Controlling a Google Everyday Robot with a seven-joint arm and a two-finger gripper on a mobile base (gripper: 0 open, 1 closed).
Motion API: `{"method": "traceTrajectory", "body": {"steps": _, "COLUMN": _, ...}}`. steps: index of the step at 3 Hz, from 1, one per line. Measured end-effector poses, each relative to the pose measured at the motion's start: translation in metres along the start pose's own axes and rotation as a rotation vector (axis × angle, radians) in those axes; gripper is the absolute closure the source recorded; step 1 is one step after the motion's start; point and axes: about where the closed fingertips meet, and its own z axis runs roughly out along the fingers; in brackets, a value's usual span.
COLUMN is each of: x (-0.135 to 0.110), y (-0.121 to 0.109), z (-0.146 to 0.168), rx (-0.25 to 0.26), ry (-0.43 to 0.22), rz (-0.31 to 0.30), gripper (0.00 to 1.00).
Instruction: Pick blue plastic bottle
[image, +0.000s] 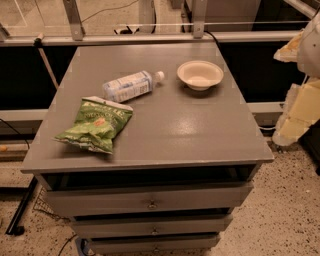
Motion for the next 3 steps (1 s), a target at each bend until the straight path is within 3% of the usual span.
{"method": "traceTrajectory", "body": {"steps": 1, "x": -0.001, "y": -0.001, "z": 0.000, "rx": 0.001, "ry": -0.002, "rz": -0.007, "gripper": 0.00}}
{"method": "traceTrajectory", "body": {"steps": 2, "x": -0.017, "y": -0.023, "z": 0.015, "rx": -0.017, "ry": -0.037, "rz": -0.078, "gripper": 0.00}}
{"method": "traceTrajectory", "body": {"steps": 3, "x": -0.048, "y": -0.051, "z": 0.042, "rx": -0.053, "ry": -0.093, "rz": -0.186, "gripper": 0.00}}
